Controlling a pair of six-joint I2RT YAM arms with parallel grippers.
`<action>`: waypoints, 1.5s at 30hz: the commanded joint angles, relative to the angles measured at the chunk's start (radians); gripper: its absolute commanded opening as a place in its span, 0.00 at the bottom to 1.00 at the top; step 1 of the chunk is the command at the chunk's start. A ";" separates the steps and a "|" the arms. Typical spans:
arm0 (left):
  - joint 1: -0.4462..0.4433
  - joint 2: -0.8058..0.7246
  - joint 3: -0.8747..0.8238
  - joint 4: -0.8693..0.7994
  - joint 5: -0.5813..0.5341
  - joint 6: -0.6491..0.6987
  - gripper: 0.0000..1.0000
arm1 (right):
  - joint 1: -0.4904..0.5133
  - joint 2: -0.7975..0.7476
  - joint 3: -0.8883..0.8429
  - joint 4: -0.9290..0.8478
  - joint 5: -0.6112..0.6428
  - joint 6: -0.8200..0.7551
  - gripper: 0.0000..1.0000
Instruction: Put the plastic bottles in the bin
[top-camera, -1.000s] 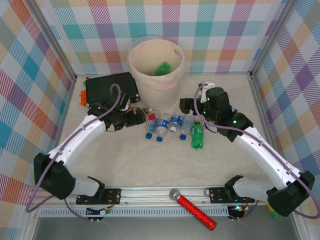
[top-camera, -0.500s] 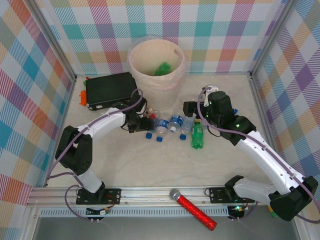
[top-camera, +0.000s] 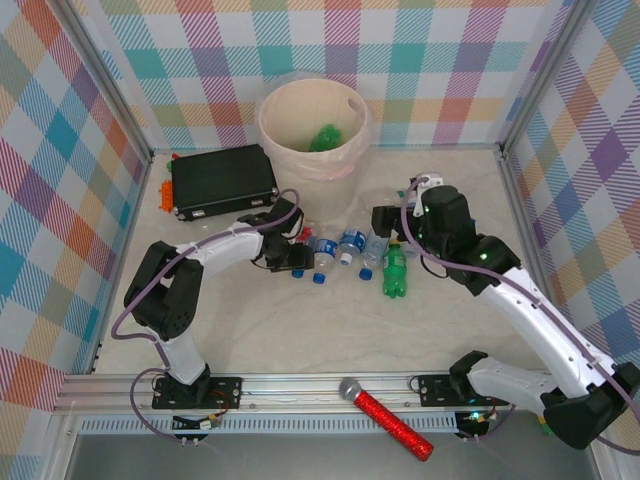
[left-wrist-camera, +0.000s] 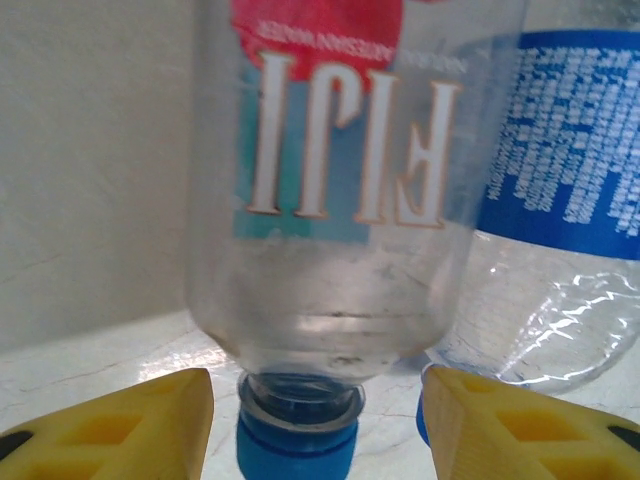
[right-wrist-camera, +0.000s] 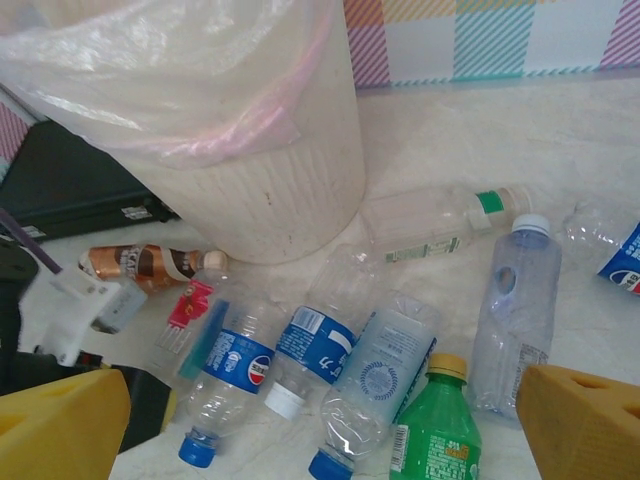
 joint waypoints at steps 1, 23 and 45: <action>-0.012 0.006 -0.040 0.019 -0.025 -0.009 0.57 | -0.002 -0.040 -0.013 0.004 -0.009 -0.031 0.99; -0.022 0.036 -0.024 0.031 -0.056 0.035 0.31 | -0.001 -0.062 -0.063 0.020 -0.011 0.001 0.99; -0.055 -0.372 0.141 -0.314 -0.162 -0.007 0.21 | -0.002 -0.053 -0.071 0.074 -0.002 -0.023 0.99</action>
